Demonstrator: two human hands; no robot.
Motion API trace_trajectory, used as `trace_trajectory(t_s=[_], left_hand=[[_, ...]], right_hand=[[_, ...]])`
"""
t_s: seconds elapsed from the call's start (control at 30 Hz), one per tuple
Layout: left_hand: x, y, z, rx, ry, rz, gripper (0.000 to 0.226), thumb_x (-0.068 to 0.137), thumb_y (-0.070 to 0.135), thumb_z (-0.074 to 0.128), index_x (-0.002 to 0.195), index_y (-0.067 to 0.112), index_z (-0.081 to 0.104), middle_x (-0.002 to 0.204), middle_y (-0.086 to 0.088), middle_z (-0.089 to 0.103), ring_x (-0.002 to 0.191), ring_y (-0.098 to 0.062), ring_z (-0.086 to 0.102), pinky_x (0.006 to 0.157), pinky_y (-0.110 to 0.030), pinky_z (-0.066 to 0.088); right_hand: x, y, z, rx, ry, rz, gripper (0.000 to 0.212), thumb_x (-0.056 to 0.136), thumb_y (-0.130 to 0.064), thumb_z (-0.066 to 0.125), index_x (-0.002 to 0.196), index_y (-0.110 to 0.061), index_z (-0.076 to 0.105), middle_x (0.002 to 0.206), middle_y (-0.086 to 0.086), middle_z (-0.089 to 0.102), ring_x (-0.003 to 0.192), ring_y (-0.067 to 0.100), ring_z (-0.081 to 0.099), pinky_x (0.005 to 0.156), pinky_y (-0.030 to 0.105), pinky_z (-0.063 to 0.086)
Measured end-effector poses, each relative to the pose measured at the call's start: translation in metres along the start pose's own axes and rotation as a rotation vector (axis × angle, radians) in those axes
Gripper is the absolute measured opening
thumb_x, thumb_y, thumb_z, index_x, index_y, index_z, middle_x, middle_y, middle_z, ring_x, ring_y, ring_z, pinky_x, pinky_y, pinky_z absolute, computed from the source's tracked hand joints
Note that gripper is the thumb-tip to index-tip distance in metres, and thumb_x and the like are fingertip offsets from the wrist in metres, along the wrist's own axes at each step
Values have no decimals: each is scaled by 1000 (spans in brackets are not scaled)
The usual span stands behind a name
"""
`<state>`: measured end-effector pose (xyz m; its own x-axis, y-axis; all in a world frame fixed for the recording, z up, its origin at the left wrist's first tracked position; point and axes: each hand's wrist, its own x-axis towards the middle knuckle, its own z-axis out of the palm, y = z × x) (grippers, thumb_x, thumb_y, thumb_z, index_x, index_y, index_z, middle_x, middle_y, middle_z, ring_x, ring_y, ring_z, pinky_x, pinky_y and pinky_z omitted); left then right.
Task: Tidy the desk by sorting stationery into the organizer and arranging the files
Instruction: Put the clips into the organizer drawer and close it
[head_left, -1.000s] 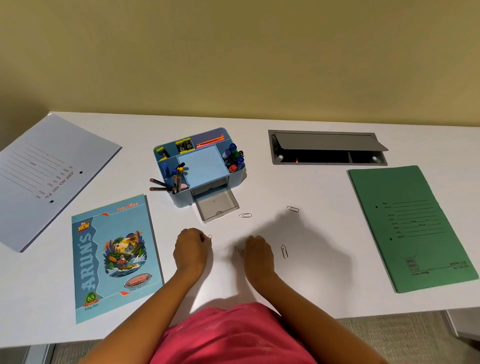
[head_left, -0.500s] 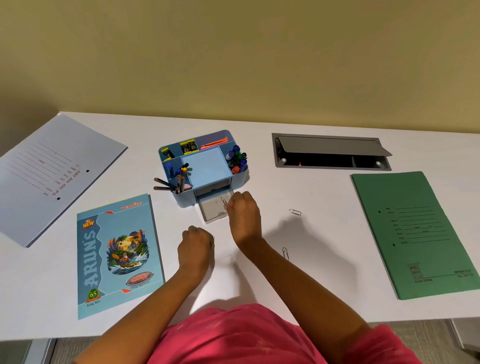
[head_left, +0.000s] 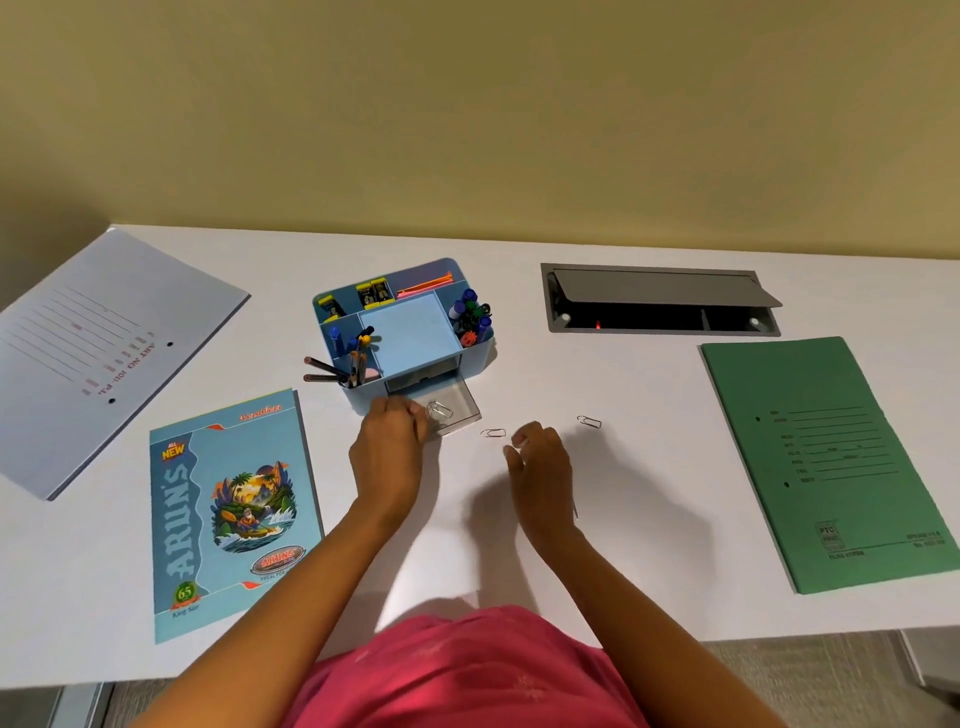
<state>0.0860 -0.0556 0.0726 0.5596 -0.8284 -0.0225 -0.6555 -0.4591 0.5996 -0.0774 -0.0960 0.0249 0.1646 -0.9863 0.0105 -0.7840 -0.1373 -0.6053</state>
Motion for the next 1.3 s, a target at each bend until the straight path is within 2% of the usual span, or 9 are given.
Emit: trace_trajectory(t_s=[0.2, 0.43, 0.67, 0.9, 1.0, 1.07, 1.13, 1.2, 1.3], left_hand=[[21, 1, 12, 51, -10, -8, 13, 92, 8, 51, 95, 3, 63, 106, -17, 59, 87, -35, 59, 63, -37, 43], [-2, 2, 23, 59, -55, 66, 18, 97, 17, 45, 98, 11, 62, 110, -10, 57, 87, -32, 60, 63, -32, 40], [-13, 17, 50, 120, -227, 196, 19, 96, 25, 48, 107, 16, 60, 114, -4, 59, 94, -28, 62, 67, -34, 46], [7, 46, 72, 454, -295, 305, 10, 85, 11, 65, 94, 10, 60, 77, -10, 70, 65, -29, 68, 54, -29, 50], [9, 56, 76, 631, -419, 296, 20, 94, 3, 48, 113, 5, 52, 103, -10, 67, 93, -29, 68, 74, -32, 52], [11, 57, 79, 642, -425, 297, 24, 95, 2, 46, 118, 3, 50, 110, -11, 65, 100, -29, 66, 82, -32, 51], [10, 58, 79, 637, -372, 315, 24, 88, 9, 61, 110, 1, 58, 101, -12, 69, 92, -25, 69, 78, -28, 53], [13, 61, 76, 621, -350, 321, 35, 53, 19, 89, 78, 6, 69, 66, -7, 69, 58, -16, 69, 52, -20, 50], [12, 56, 79, 585, -351, 308, 40, 30, 16, 95, 58, 12, 66, 47, 0, 60, 37, -13, 58, 37, -15, 38]], right_hand=[[-21, 32, -20, -33, 38, 155, 4, 90, -9, 57, 87, -10, 55, 81, 2, 52, 69, 20, 51, 60, 25, 35], [-32, 57, -40, -36, 94, 333, 5, 92, -12, 59, 88, -9, 57, 83, 0, 51, 71, 15, 49, 64, 23, 34], [-40, 67, -41, -64, 11, 459, 22, 86, -25, 67, 87, -5, 56, 82, 1, 49, 73, 18, 44, 63, 26, 28], [-38, 67, -34, -122, -31, 465, 18, 94, -23, 56, 88, -7, 60, 85, -1, 49, 76, 16, 49, 67, 22, 33], [-38, 67, -32, -159, -65, 458, 18, 95, -19, 51, 85, -6, 59, 83, 1, 49, 73, 15, 46, 66, 22, 34], [-38, 66, -30, -165, -71, 462, 19, 95, -16, 49, 79, -7, 57, 81, 3, 49, 71, 16, 47, 64, 23, 33], [-38, 65, -30, -178, -82, 467, 22, 95, -15, 49, 74, -9, 54, 77, 2, 48, 70, 18, 50, 60, 20, 33], [-37, 64, -31, -193, -106, 471, 29, 93, -14, 49, 65, -13, 44, 70, -3, 42, 67, 18, 48, 50, 16, 25], [-35, 65, -31, -237, -139, 467, 38, 91, -12, 49, 57, -17, 32, 65, -5, 35, 64, 16, 40, 46, 17, 19]])
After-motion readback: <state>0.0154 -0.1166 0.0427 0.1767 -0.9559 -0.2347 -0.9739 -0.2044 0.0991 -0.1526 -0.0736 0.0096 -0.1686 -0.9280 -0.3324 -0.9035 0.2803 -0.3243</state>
